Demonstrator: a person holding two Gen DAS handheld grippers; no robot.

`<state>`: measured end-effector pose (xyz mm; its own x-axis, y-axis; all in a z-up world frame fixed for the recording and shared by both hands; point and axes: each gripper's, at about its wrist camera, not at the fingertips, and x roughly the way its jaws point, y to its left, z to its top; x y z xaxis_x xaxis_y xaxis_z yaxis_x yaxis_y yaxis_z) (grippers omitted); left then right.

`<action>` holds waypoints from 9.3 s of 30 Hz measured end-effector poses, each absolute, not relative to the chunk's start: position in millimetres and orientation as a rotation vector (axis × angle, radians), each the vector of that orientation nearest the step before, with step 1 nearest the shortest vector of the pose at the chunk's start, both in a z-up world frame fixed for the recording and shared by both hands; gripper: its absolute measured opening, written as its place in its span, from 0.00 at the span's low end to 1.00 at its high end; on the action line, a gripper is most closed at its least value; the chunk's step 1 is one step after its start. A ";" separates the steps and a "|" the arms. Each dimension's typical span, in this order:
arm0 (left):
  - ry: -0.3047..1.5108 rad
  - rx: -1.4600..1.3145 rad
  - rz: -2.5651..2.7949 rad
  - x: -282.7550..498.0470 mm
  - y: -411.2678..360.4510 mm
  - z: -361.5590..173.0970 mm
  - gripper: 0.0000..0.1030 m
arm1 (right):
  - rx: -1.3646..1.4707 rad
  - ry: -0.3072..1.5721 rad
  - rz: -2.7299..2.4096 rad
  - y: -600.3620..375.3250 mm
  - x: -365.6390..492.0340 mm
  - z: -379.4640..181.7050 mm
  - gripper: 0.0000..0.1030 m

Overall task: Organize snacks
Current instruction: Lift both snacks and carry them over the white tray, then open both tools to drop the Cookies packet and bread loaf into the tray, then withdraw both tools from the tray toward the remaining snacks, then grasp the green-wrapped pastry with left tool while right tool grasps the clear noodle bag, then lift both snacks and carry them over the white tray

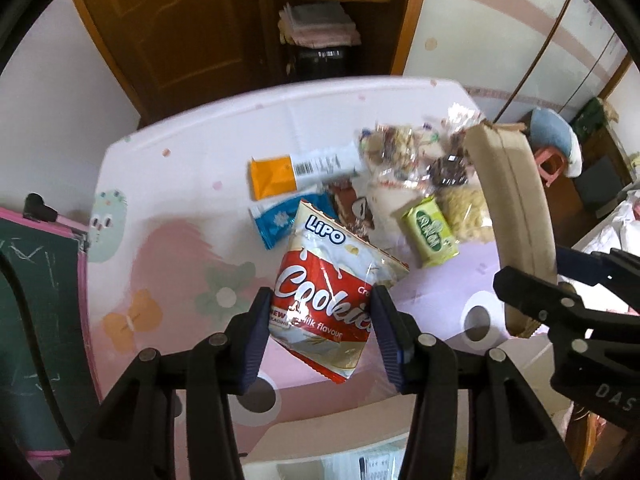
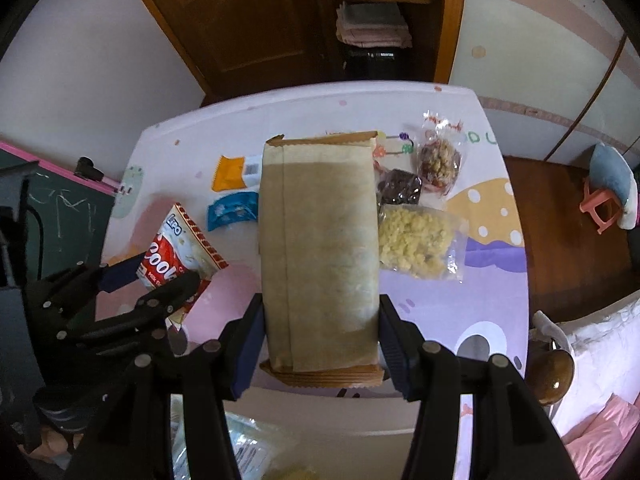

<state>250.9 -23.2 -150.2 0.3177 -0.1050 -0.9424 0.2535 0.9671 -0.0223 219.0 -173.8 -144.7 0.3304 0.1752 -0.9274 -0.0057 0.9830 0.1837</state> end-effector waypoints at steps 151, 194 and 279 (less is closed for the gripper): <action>1.194 0.118 -0.439 76.6 -45.1 -104.7 0.86 | 0.208 1.274 0.252 -181.5 -8.9 -163.4 0.76; 1.210 0.163 -0.293 272.2 -138.7 -157.6 0.86 | 0.281 1.152 -0.045 -310.3 220.6 -129.4 0.76; 1.262 -0.046 -0.239 242.0 -42.8 -155.1 0.34 | 0.282 1.230 0.076 -258.3 221.9 -173.6 0.46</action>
